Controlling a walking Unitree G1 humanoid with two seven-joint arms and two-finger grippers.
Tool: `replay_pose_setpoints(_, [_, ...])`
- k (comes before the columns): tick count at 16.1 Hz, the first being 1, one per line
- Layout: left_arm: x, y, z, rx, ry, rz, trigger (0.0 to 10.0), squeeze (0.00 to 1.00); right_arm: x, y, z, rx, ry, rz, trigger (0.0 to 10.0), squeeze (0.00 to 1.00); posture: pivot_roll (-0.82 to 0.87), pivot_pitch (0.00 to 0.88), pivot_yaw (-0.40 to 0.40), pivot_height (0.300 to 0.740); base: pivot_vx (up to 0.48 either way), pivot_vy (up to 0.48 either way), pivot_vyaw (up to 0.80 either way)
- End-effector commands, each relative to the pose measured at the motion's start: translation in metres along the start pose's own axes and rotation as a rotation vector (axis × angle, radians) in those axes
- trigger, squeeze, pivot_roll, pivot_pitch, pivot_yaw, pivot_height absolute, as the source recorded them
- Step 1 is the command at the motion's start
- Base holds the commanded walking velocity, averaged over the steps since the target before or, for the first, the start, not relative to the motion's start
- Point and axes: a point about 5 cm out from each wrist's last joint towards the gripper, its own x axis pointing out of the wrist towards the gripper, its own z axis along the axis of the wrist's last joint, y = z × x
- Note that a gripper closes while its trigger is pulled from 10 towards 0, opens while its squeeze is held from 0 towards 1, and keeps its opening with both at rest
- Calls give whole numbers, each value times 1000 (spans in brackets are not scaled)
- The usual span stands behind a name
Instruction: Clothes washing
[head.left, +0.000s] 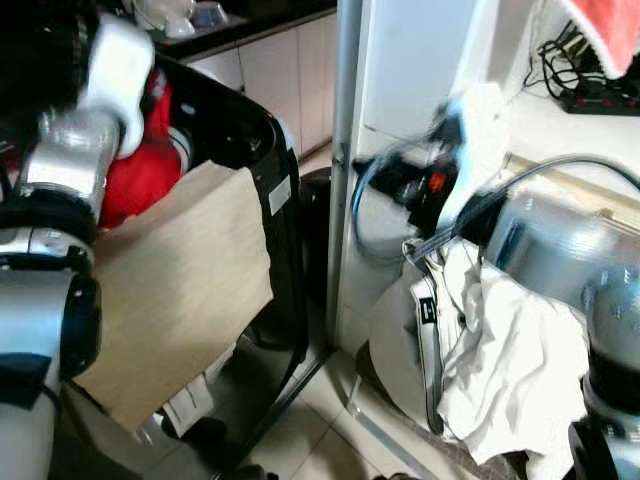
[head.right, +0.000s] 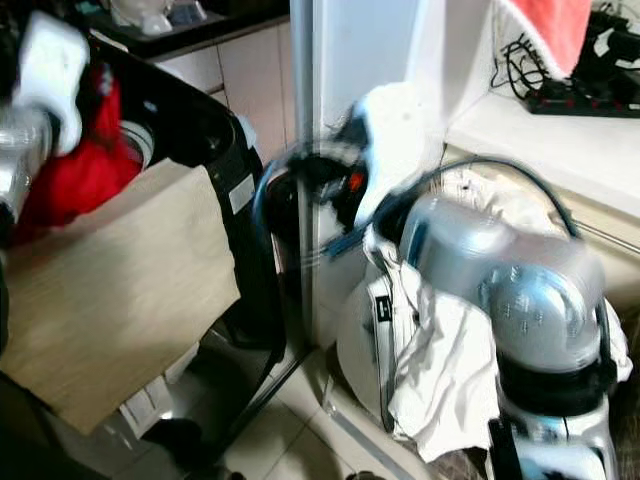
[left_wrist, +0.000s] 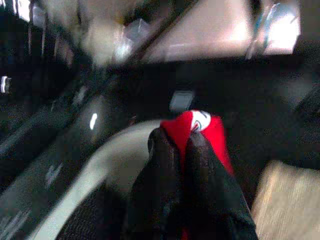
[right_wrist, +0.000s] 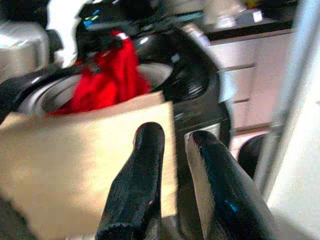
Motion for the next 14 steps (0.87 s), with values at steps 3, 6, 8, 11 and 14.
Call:
replay_pose_setpoints(3, [-6, 21, 13, -23, -36, 34, 10000, 1000, -2, 6, -3, -34, 11, 41, 10000, 0, -99, 0, 47, 740, 0, 0, 0])
replay_pose_setpoints(6, [-4, 13, 19, -37, -36, -52, 10000, 1000, 0, 2, -6, -62, 21, 34, 10000, 0, -93, 0, 47, 740, 0, 0, 0])
replay_pose_setpoints(8, [-3, 5, 17, -21, -4, -132, 10000, 1000, -1, -2, -10, -70, 49, 12, 10000, 0, -93, 0, 49, 740, 0, 0, 0])
replay_pose_setpoints(11, [-3, 3, 15, 12, 17, -158, 10000, 1000, -1, -6, -13, -70, 60, -9, 10000, 0, -92, 0, 51, 740, 0, 0, 0])
replay_pose_setpoints(14, [-2, -8, 34, 59, -143, -175, 10000, 1000, 0, -43, -14, 22, -13, -289, 10000, 0, -93, 0, 54, 740, 0, 0, 0])
